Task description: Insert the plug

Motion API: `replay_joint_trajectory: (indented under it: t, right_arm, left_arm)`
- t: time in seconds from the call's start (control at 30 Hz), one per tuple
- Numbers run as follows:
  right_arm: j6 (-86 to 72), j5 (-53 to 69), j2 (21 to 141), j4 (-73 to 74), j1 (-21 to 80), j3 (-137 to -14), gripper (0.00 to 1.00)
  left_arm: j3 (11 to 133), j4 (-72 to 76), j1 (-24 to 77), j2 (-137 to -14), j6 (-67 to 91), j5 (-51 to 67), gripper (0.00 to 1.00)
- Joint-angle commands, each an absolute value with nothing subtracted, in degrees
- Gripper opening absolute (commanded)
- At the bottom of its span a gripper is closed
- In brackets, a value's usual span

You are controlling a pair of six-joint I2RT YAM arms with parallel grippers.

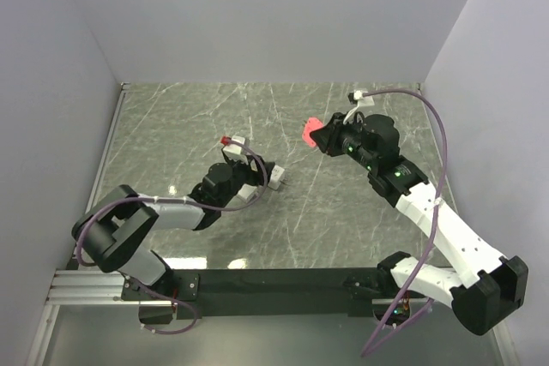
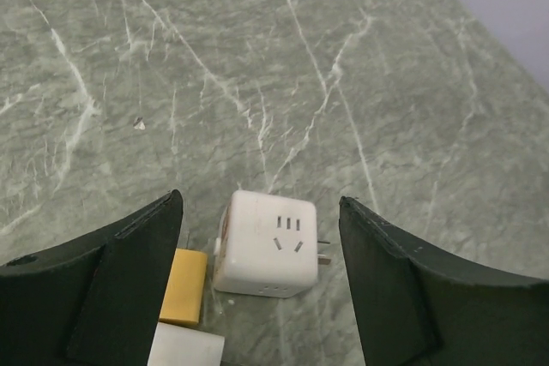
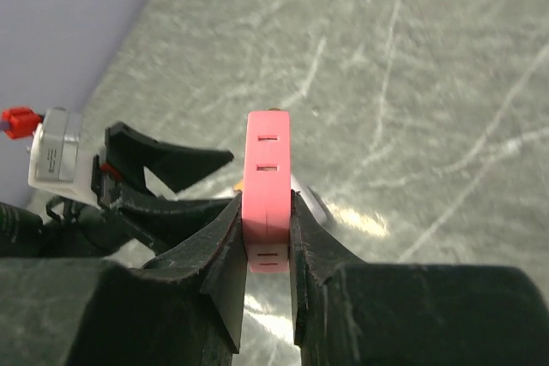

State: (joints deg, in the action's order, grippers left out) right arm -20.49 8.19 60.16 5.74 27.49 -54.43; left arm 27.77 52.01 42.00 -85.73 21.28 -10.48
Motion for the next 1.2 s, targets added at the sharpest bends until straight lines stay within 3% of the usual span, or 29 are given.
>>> replay_joint_trajectory:
  t: [0.0,0.43,0.77,0.97,1.17]
  right_arm:
    - [-19.34,5.71,59.68,10.46,27.16,-56.26,0.00]
    - [-19.42,6.85,61.52,9.40,27.25,-55.46,0.00]
    - [-19.16,7.82,61.52,8.70,27.16,-54.93,0.00]
    - [-18.98,8.17,61.43,8.35,27.25,-54.75,0.00]
    - [-18.90,7.47,62.58,10.10,27.16,-55.46,0.00]
  left_arm:
    - [30.14,54.49,42.36,-88.84,17.58,-10.03,0.80]
    - [31.02,56.08,44.21,-94.22,15.03,-4.40,0.90]
    - [31.46,57.04,45.09,-98.44,14.24,-9.23,0.90]
    - [32.96,56.07,45.70,-100.28,12.66,-8.53,0.88]
    - [33.75,55.20,45.97,-102.92,10.55,-4.84,0.80]
